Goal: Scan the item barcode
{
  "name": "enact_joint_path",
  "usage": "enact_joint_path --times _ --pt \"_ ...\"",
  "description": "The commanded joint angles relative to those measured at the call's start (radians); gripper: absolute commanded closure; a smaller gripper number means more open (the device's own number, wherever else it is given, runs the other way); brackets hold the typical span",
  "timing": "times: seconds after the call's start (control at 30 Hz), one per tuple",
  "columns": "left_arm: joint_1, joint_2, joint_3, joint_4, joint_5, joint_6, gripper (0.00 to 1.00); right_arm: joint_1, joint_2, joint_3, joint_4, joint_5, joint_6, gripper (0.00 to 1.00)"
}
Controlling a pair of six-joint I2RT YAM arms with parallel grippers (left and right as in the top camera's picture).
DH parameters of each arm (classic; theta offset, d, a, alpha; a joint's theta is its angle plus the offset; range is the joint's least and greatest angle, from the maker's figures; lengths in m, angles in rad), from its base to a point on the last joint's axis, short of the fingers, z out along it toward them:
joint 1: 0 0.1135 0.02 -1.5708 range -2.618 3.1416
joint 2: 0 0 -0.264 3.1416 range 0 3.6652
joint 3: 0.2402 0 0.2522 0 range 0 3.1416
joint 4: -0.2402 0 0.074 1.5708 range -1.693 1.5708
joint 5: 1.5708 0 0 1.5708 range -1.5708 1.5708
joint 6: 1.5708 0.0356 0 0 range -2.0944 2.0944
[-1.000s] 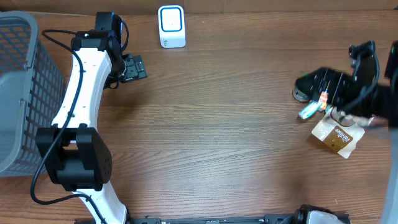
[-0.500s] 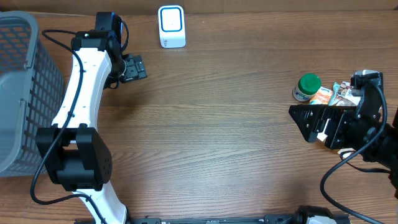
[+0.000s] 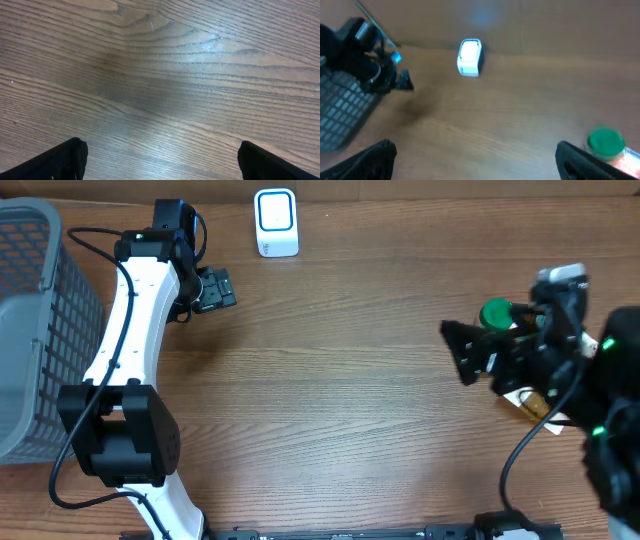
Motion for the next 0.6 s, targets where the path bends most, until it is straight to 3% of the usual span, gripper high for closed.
enact_joint_path --times 0.0,0.3,0.57 --pt "-0.001 0.003 0.009 0.0 -0.012 0.003 0.0 0.041 -0.105 -0.156 0.121 0.126 -0.006 0.0" --pt "-0.001 0.003 0.009 0.0 -0.013 0.003 0.01 0.041 -0.46 -0.745 0.599 0.137 -0.006 0.0" --pt "-0.001 0.003 0.009 0.0 -0.012 0.003 0.01 0.042 -0.785 -1.171 0.916 0.138 0.01 0.0"
